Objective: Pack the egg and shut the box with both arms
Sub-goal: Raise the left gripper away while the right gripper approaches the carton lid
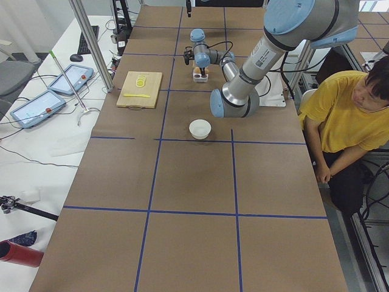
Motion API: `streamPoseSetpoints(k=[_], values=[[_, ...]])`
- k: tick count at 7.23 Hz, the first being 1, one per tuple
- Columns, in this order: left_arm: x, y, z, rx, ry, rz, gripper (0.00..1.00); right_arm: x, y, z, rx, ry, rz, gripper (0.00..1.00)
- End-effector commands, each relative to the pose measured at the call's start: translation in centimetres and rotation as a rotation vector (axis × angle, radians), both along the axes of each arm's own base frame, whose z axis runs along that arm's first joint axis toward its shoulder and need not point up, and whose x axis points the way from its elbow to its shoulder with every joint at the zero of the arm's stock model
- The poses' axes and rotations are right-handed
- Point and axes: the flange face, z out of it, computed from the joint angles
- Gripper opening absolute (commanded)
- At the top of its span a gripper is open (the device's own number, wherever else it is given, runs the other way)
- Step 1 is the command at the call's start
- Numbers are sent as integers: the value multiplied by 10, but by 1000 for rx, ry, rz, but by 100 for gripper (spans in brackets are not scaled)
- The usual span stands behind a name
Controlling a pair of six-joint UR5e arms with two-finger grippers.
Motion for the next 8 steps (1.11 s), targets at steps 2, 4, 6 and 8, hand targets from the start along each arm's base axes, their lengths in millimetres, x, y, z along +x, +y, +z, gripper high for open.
streamPoseSetpoints(k=[2, 4, 6, 8], values=[[5, -4, 2, 11, 6, -13, 74, 0, 0, -1, 1, 0, 0, 100], [5, -5, 0, 20, 6, -21, 91, 0, 0, 0, 0, 0, 0, 100], [1, -8, -1, 30, 9, -23, 91, 0, 0, 1, -3, 1, 0, 100], [-3, -11, 2, 31, 0, -30, 78, 0, 0, 2, -5, 2, 1, 100]])
